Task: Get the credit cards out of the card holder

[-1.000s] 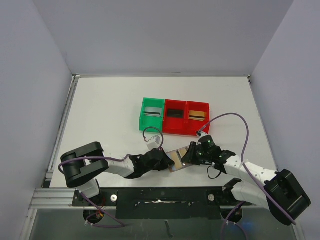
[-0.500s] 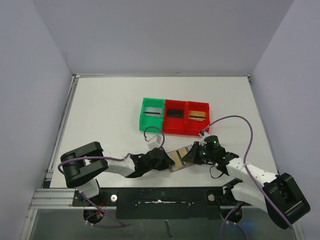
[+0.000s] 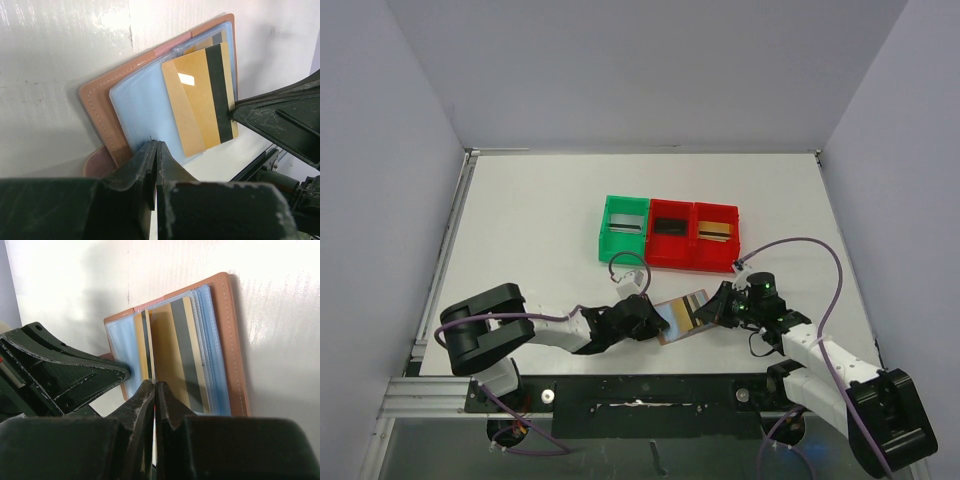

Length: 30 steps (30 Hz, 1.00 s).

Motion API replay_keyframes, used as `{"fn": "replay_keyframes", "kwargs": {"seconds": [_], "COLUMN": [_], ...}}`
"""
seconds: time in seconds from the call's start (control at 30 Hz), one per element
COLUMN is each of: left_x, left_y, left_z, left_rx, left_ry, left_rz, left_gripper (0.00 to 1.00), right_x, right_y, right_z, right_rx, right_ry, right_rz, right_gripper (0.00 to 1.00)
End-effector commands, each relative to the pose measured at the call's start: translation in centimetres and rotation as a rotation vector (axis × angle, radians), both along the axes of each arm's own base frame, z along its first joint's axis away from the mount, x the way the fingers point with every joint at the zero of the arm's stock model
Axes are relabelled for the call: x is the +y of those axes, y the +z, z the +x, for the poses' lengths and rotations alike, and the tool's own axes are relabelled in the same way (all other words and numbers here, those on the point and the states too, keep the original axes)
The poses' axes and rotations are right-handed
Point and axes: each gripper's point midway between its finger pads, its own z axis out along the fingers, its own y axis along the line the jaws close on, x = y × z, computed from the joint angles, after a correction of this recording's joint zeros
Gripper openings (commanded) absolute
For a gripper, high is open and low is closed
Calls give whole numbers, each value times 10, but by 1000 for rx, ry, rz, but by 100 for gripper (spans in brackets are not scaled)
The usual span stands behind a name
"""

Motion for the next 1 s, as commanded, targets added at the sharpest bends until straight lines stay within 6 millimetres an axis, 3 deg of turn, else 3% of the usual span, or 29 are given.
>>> {"fn": "replay_keyframes", "kwargs": {"seconds": [0.0, 0.2, 0.33, 0.47, 0.6, 0.73, 0.8, 0.87, 0.97], "left_x": [63, 19, -12, -25, -30, -17, -13, -7, 2], "left_y": [-54, 12, 45, 38, 26, 12, 18, 27, 51], "left_z": [-23, -5, 4, 6, 4, 4, 4, 5, 9], "left_rx": [70, -51, -115, -107, -83, -56, -69, -82, -113], "left_ry": [-40, -95, -143, -168, -169, -138, -127, -112, -78], "left_rz": [325, 183, 94, 94, 69, 115, 112, 116, 134], "left_gripper": [1, 27, 31, 31, 22, 15, 18, 27, 34], "right_x": [4, 5, 3, 3, 2, 2, 2, 2, 2], "right_y": [4, 2, 0, -2, -3, -4, -4, -5, -5], "right_z": [0, 0, 1, 0, -1, 0, 0, 0, 0], "right_rx": [-31, -28, -26, -17, -15, -14, -11, -10, -10], "right_ry": [37, 33, 21, 16, 10, 4, 4, 2, 3], "right_rz": [25, 37, 27, 31, 34, 31, 32, 31, 30], "right_gripper": [0, 0, 0, 0, 1, 1, 1, 1, 1]}}
